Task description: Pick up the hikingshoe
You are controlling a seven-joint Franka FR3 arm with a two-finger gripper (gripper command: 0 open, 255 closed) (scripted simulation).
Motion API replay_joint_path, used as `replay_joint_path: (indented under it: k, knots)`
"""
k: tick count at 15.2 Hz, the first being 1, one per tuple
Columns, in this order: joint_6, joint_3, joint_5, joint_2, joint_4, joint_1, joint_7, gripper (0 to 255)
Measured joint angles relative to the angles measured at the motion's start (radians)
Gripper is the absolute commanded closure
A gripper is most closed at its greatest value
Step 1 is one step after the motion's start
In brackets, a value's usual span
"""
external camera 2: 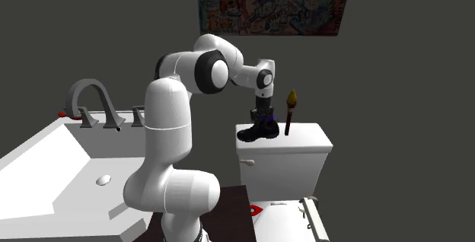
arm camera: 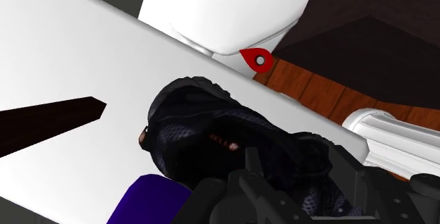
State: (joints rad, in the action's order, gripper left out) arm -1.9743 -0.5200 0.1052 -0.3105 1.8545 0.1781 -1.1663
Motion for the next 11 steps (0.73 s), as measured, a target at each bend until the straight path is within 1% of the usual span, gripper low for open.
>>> replay_joint_path:
  k: [11]
  knots:
    - [0.123,-0.011,-0.031,0.055,-0.075,-0.008,0.015,255]
